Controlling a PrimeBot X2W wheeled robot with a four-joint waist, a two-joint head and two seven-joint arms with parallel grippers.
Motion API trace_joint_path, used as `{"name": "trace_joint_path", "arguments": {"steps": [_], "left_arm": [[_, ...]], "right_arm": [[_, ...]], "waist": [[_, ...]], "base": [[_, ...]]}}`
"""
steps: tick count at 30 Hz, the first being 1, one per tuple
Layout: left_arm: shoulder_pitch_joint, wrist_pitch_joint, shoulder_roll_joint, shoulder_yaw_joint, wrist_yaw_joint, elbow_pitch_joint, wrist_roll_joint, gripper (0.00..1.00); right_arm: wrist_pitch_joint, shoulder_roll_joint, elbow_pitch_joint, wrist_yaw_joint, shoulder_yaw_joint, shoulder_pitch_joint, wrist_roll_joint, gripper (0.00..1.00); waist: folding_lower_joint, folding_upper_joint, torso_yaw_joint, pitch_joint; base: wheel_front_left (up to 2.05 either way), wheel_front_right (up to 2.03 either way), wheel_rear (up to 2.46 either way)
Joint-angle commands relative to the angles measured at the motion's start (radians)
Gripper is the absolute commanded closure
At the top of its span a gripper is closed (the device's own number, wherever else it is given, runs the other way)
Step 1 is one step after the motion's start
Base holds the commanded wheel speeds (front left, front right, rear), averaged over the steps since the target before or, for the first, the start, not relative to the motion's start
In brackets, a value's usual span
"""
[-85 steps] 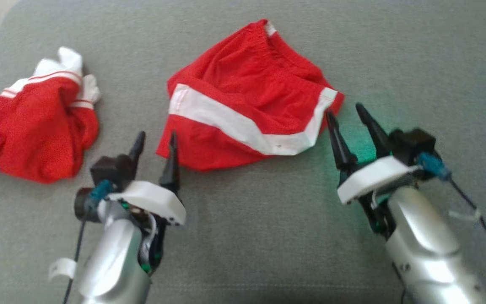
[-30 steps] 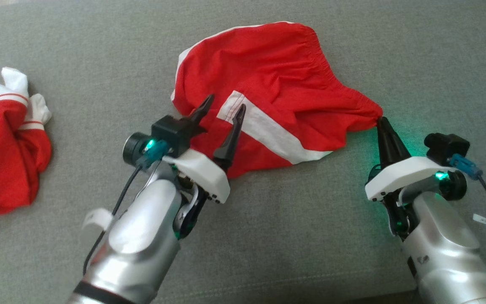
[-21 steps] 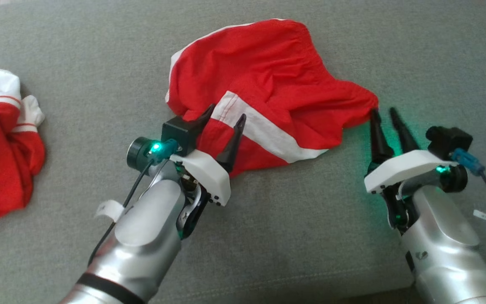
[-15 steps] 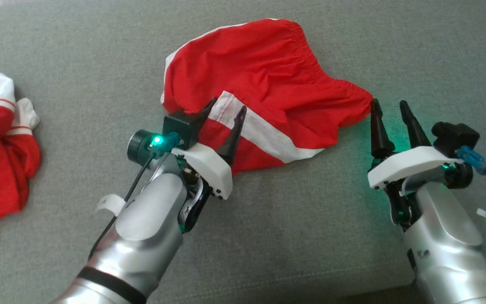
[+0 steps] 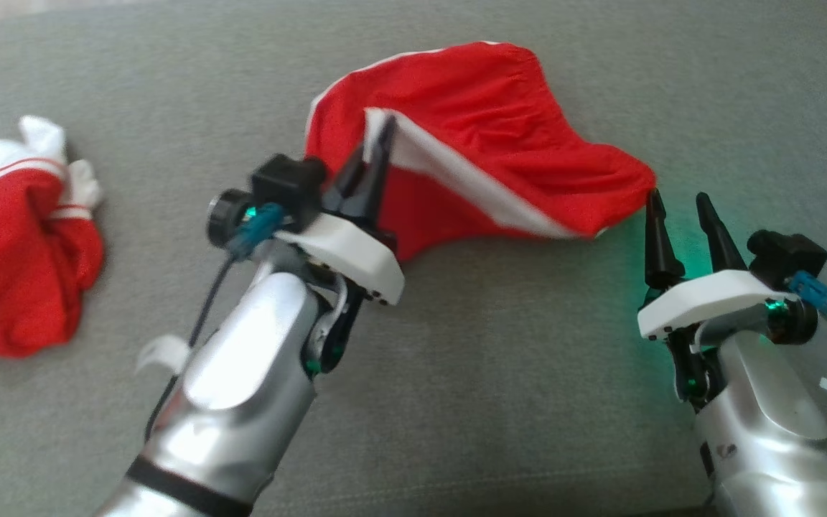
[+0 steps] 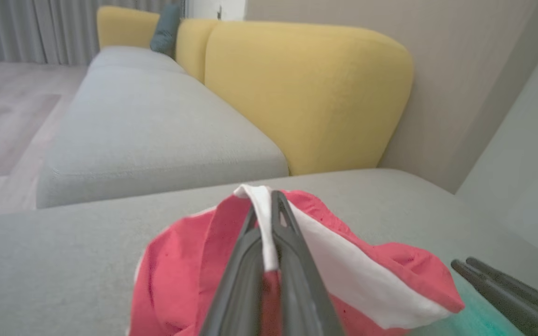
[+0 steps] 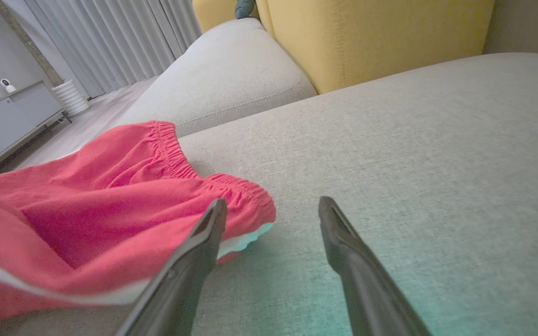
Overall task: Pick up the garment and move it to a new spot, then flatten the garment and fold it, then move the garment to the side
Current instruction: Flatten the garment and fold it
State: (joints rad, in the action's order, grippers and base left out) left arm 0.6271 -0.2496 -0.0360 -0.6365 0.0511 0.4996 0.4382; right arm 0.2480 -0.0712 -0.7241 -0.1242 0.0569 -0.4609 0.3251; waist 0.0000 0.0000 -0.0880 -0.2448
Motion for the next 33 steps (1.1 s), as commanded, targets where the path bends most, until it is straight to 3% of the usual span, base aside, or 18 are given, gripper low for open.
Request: {"name": "trace_joint_path", "arguments": {"steps": [1, 8, 21, 22, 23, 24, 25, 33], "left_arm": [[-0.024, -0.012, -0.014, 0.070, 0.021, -0.078, -0.022, 1.00], [-0.149, -0.012, -0.014, 0.211, 0.052, -0.135, -0.058, 1.00], [-0.212, -0.012, -0.014, 0.399, 0.086, 0.051, -0.118, 1.00], [-0.216, -0.012, -0.014, 0.414, 0.088, 0.060, -0.132, 0.85], [-0.219, -0.012, -0.014, 0.429, 0.093, 0.065, -0.148, 0.60], [-0.224, -0.012, -0.015, 0.442, 0.095, 0.068, -0.166, 0.20], [-0.230, -0.012, -0.015, 0.455, 0.098, 0.066, -0.181, 0.00], [-0.336, -0.012, -0.014, 0.505, 0.102, -0.038, -0.264, 0.00]], "right_arm": [[0.014, 0.012, 0.031, -0.007, 0.017, 0.005, -0.012, 0.00], [0.014, 0.012, 0.034, -0.007, 0.028, 0.015, -0.018, 0.00], [0.014, 0.015, 0.054, -0.007, 0.097, -0.016, -0.025, 0.00], [0.014, 0.015, 0.060, -0.007, 0.099, -0.013, -0.026, 0.00], [0.014, 0.015, 0.068, -0.007, 0.100, -0.010, -0.026, 0.00], [0.014, 0.016, 0.078, -0.007, 0.099, -0.006, -0.025, 0.00], [0.014, 0.016, 0.090, -0.007, 0.099, -0.001, -0.027, 0.00], [0.014, 0.020, 0.202, -0.007, 0.111, 0.071, -0.081, 0.00]], "waist": [[0.0000, 0.0000, 0.031, 0.013], [0.0000, 0.0000, 0.081, 0.030], [0.0000, 0.0000, 0.063, 0.007], [0.0000, 0.0000, 0.059, 0.009], [0.0000, 0.0000, 0.056, 0.011], [0.0000, 0.0000, 0.053, 0.013], [0.0000, 0.0000, 0.050, 0.016], [0.0000, 0.0000, 0.046, 0.050]], "base": [[0.00, 0.00, 0.00], [0.00, 0.00, 0.00], [0.00, 0.00, 0.00], [0.00, 0.00, 0.00], [0.00, 0.00, 0.00], [0.00, 0.00, 0.00], [0.00, 0.00, 0.00], [0.00, 0.00, 0.00]]}}
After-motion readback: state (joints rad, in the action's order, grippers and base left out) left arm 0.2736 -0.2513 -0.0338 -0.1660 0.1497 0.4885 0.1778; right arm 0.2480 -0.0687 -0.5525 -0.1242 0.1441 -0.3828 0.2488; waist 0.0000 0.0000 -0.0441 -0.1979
